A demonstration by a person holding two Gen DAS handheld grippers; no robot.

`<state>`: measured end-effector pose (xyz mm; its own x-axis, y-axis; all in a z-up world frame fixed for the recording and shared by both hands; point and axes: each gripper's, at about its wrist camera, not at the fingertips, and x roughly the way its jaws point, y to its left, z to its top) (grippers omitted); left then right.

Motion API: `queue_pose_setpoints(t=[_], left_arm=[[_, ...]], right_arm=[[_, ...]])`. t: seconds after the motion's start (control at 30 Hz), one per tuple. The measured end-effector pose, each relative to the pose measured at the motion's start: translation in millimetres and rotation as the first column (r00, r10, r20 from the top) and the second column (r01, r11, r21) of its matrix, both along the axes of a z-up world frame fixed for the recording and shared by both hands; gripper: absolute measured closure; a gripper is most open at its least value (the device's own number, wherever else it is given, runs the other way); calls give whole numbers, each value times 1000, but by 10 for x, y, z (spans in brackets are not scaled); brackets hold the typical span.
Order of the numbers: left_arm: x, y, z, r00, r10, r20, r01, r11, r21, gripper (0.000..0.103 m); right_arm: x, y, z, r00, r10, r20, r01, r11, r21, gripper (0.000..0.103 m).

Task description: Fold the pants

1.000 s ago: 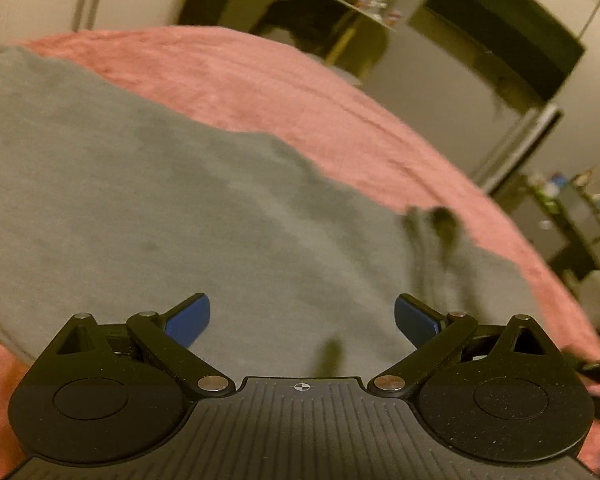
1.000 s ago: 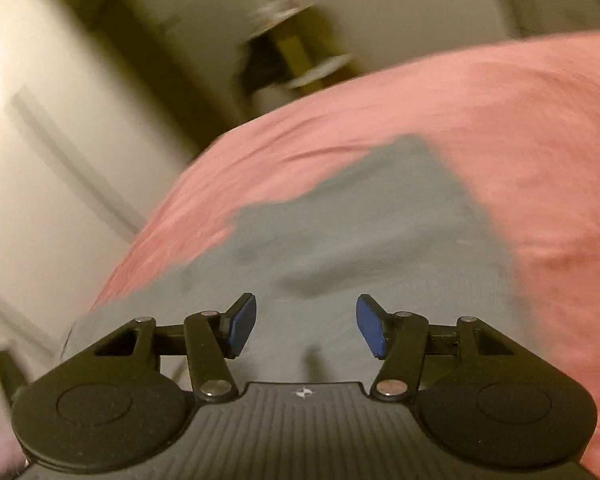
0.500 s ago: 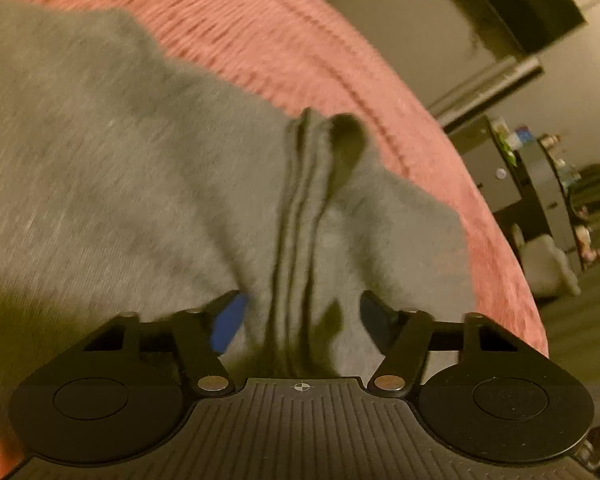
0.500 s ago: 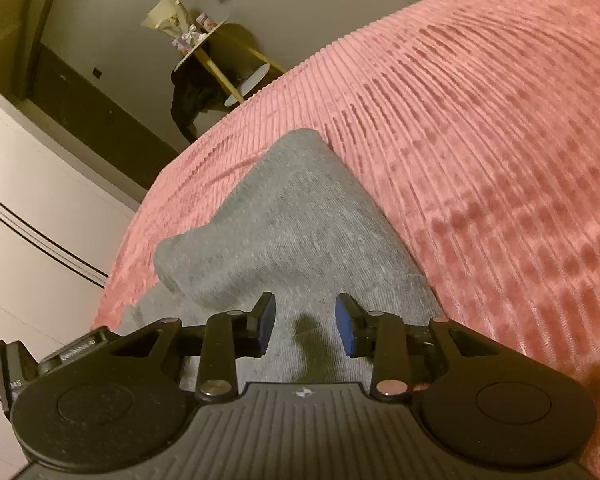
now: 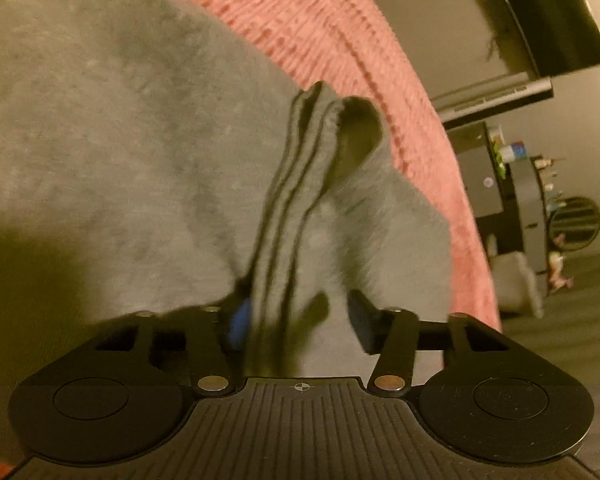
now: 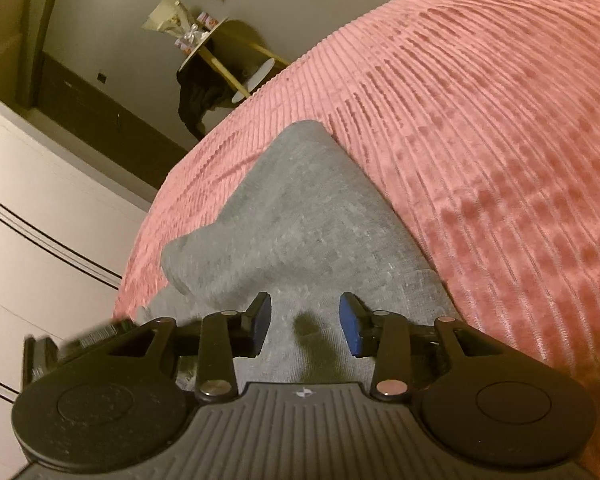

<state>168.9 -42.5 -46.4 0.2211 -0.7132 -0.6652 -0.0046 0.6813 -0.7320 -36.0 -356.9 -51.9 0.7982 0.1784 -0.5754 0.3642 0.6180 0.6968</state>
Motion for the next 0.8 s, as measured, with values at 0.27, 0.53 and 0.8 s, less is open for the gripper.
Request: queue_pose_setpoints(t=[0.27, 0.53, 0.8], left_arm=[[-16, -59, 245, 999, -25, 29, 23, 998, 59, 86], [-42, 547, 694, 982, -5, 191, -40, 972, 230, 83], [-358, 870, 370, 985, 24, 173, -68, 964, 256, 45]], right_arm=[[-176, 74, 196, 1000, 4, 25, -3, 999, -52, 53], [-374, 91, 379, 1000, -19, 16, 20, 999, -40, 51], [-203, 326, 223, 996, 17, -84, -13, 999, 43, 50]])
